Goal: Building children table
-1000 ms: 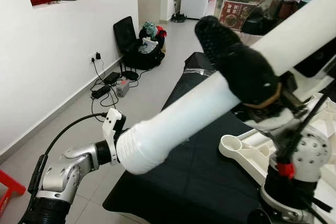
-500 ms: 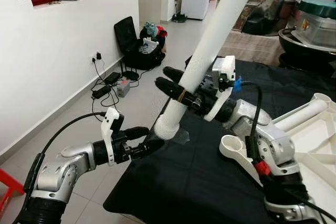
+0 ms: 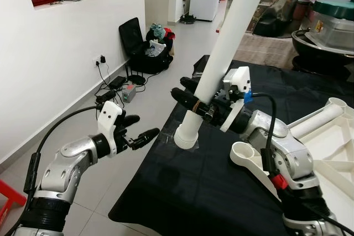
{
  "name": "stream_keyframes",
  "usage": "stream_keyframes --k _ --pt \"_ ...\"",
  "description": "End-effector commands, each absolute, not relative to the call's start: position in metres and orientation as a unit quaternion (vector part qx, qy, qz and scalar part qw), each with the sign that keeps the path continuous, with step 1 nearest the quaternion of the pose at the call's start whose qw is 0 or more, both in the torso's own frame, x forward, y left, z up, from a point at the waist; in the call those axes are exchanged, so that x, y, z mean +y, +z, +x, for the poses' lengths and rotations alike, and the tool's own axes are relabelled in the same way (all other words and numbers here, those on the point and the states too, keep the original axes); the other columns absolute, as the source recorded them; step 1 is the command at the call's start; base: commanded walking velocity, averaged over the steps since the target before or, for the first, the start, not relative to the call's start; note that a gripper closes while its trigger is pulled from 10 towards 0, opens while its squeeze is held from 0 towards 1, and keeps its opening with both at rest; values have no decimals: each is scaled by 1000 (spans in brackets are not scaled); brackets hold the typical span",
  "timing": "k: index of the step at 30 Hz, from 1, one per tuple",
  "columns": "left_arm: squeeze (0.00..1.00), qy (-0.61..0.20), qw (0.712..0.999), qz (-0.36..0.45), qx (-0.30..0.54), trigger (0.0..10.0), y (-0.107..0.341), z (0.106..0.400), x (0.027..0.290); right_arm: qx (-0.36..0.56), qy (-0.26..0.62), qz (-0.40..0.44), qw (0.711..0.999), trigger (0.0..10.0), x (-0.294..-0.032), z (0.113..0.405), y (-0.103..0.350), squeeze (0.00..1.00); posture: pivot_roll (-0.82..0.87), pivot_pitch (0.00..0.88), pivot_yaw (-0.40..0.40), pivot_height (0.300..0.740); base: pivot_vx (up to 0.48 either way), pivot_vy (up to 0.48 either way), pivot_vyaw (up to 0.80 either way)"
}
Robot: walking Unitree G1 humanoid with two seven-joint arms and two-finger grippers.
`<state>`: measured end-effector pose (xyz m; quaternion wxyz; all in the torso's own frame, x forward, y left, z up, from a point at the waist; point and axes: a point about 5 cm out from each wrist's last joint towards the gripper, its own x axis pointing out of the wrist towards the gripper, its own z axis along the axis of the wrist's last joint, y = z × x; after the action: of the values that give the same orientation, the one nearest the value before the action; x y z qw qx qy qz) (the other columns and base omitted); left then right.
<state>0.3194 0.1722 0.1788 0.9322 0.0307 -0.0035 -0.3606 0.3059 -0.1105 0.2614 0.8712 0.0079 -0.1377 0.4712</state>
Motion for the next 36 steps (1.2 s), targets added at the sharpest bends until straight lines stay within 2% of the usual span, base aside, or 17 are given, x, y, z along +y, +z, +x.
stream_keyframes --k 1,5,7,9,11,15,17,19,21,25,26,28,32,36 --pt "0 -361 932 36 -4 10000 178 321 170 -142 483 12 864 10000 -105 302 265 0 80 0 -45 740 0 0 0" --pt "0 -367 929 38 -7 10000 180 321 168 -140 487 19 862 10000 -100 301 265 0 79 0 -44 740 0 0 0" --pt "0 -418 907 41 -13 10000 183 316 154 -125 493 26 860 10000 -83 302 258 0 77 0 -42 740 0 0 0" --pt "0 -418 907 41 -13 10000 183 316 154 -125 493 26 860 10000 -83 302 258 0 77 0 -42 740 0 0 0" --pt "0 -478 876 62 -1 10000 181 309 144 -105 481 29 870 10000 -73 312 254 0 80 0 -43 740 0 0 0" --pt "0 -478 876 62 -1 10000 181 309 144 -105 481 29 870 10000 -73 312 254 0 80 0 -43 740 0 0 0" --pt "0 -513 854 86 11 10000 177 306 140 -92 464 21 881 10000 -67 322 253 0 79 0 -42 740 0 0 0" --pt "0 -513 854 86 11 10000 177 306 140 -92 464 21 881 10000 -67 322 253 0 79 0 -42 740 0 0 0" --pt "0 -532 839 111 20 10000 173 303 141 -85 438 14 895 10000 -69 337 259 0 86 0 -47 740 0 0 0" --pt "0 -527 842 115 21 10000 172 304 144 -87 444 17 892 10000 -69 336 263 0 86 0 -47 740 0 0 0" --pt "0 -514 848 127 25 10000 170 306 149 -93 469 24 878 10000 -64 329 268 0 87 0 -51 740 0 0 0" --pt "0 -514 848 127 25 10000 170 306 149 -93 469 24 878 10000 -64 329 268 0 87 0 -51 740 0 0 0" --pt "0 -512 847 140 24 10000 172 307 153 -92 503 16 859 10000 -57 318 270 0 84 0 -49 740 0 0 0" --pt "0 -511 847 146 18 10000 176 308 155 -89 504 10 859 10000 -58 317 268 0 84 0 -49 740 0 0 0"
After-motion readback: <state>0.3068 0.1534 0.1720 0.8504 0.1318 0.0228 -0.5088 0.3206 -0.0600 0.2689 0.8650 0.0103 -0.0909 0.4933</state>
